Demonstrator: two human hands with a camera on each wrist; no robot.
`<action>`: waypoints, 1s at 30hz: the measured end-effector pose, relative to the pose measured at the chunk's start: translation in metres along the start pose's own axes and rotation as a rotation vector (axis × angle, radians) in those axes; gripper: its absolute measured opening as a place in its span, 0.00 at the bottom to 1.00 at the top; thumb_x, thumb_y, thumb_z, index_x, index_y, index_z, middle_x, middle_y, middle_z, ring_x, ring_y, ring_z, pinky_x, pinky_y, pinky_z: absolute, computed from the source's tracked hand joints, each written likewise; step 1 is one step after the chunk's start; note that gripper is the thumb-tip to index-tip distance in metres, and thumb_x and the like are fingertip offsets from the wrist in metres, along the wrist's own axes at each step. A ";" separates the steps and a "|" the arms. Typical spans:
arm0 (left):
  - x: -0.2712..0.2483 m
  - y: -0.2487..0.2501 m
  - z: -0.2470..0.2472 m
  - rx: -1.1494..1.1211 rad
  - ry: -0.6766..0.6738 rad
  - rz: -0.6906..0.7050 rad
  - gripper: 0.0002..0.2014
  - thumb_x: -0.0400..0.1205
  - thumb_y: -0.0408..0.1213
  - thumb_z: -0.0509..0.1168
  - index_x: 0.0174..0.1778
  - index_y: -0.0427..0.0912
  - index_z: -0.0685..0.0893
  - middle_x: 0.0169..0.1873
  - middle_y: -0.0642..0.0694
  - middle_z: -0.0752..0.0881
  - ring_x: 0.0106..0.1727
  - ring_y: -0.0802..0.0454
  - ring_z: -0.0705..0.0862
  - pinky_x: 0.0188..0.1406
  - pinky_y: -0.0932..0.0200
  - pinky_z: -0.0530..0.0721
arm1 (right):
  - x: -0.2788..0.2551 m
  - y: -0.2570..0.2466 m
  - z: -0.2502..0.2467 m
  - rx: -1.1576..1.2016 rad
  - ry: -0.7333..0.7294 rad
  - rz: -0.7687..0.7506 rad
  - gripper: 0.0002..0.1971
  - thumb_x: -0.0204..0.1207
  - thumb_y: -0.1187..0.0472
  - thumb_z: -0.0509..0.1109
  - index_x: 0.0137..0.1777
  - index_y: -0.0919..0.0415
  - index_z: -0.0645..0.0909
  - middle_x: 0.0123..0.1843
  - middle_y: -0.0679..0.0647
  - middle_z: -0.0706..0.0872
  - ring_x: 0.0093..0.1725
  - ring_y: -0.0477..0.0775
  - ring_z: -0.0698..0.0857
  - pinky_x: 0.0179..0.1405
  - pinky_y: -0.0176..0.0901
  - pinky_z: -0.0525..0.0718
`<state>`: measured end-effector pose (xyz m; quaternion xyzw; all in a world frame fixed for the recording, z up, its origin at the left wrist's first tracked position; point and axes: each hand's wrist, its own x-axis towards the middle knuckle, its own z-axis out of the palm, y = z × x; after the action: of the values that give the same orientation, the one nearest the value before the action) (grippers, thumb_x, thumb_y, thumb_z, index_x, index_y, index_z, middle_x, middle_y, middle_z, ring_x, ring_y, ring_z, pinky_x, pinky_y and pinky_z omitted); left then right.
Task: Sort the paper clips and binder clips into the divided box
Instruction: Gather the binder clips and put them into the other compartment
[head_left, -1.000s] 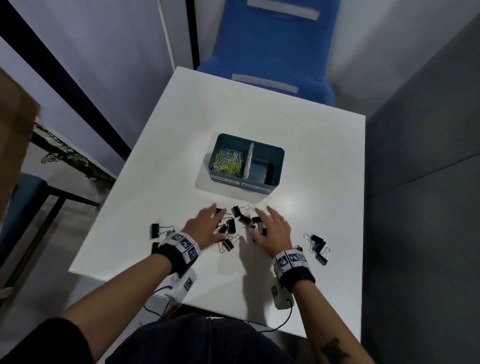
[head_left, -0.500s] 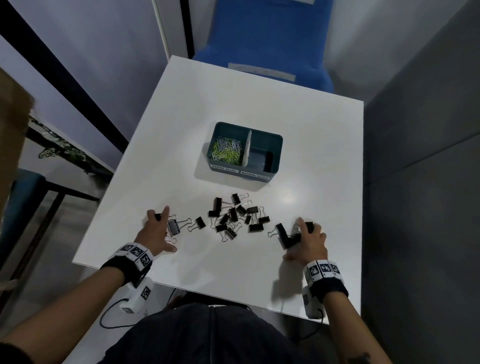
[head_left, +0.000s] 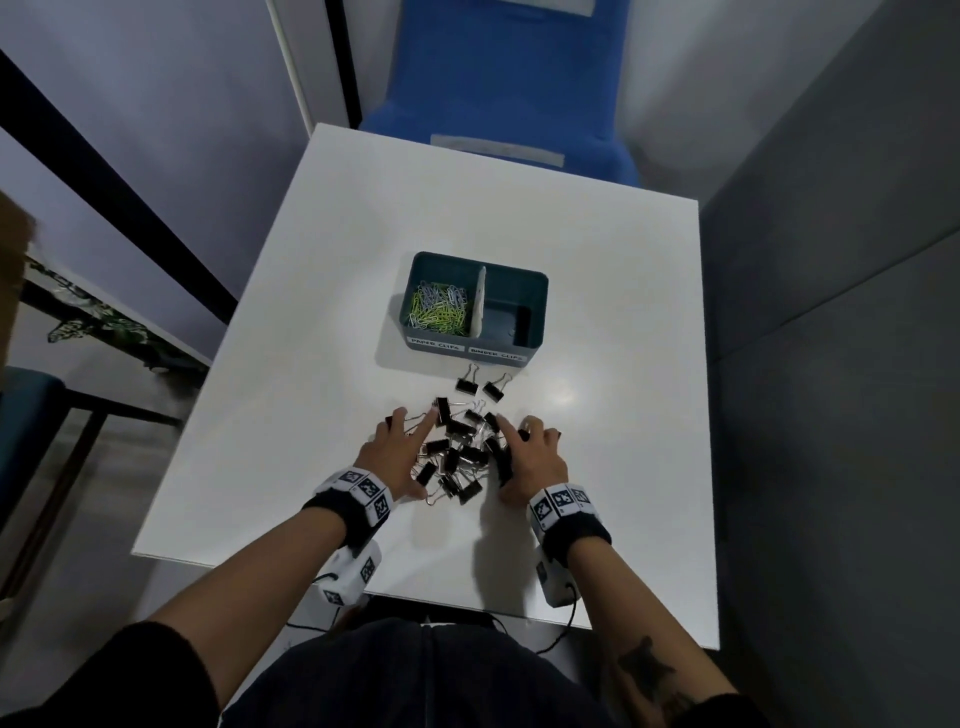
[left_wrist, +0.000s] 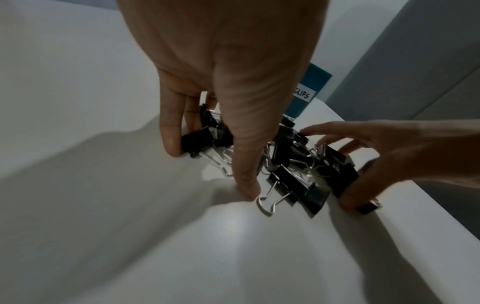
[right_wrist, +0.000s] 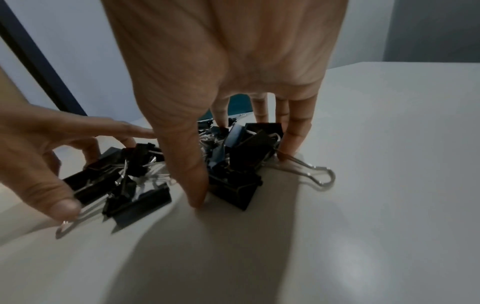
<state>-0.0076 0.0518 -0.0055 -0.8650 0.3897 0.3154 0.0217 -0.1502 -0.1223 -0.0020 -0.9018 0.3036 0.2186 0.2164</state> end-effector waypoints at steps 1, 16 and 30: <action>0.000 0.004 0.000 0.001 0.003 0.008 0.61 0.66 0.49 0.81 0.83 0.58 0.40 0.78 0.38 0.52 0.73 0.35 0.64 0.58 0.43 0.80 | 0.000 -0.003 0.002 0.020 0.027 -0.006 0.39 0.70 0.49 0.72 0.78 0.38 0.55 0.72 0.57 0.62 0.70 0.63 0.63 0.48 0.55 0.84; 0.030 0.014 -0.035 0.021 0.133 0.204 0.34 0.74 0.39 0.65 0.77 0.45 0.64 0.76 0.42 0.63 0.72 0.42 0.65 0.50 0.47 0.81 | -0.041 -0.009 0.020 0.091 0.153 0.017 0.54 0.61 0.33 0.75 0.83 0.44 0.50 0.84 0.58 0.54 0.80 0.63 0.59 0.68 0.60 0.76; 0.030 0.010 -0.018 0.114 0.015 0.354 0.47 0.77 0.66 0.61 0.84 0.48 0.47 0.85 0.46 0.46 0.83 0.42 0.52 0.75 0.41 0.64 | -0.034 -0.017 0.030 0.065 0.143 0.079 0.54 0.64 0.36 0.73 0.84 0.47 0.45 0.85 0.59 0.50 0.81 0.63 0.56 0.69 0.60 0.74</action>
<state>0.0101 0.0201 -0.0056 -0.7826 0.5532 0.2852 0.0122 -0.1722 -0.0792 -0.0039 -0.8949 0.3607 0.1519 0.2144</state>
